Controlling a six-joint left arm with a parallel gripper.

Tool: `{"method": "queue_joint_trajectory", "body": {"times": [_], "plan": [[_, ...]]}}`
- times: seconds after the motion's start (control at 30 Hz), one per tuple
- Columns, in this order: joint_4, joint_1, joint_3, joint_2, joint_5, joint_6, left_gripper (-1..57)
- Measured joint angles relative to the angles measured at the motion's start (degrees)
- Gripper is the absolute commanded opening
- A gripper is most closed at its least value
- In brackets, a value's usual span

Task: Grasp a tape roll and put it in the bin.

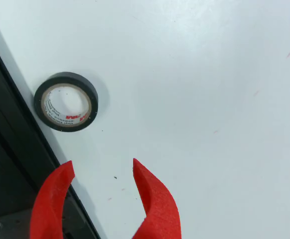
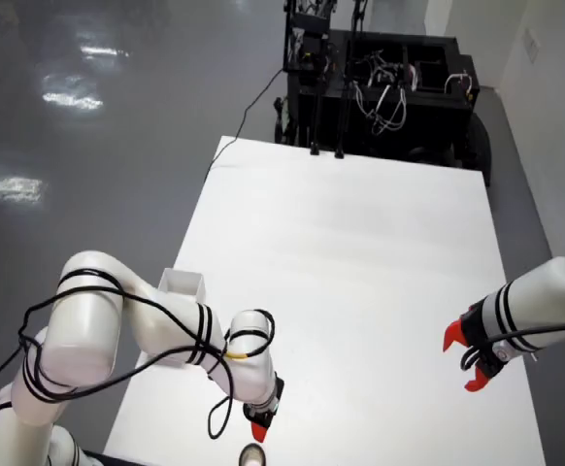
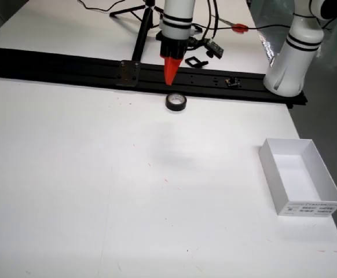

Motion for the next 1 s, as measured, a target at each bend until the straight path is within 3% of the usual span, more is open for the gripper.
{"method": "queue_joint_trajectory", "body": {"times": [1.0], "plan": [[0.2, 0.9, 0.6, 4.4, -2.2, -1.3, 25.6]]}}
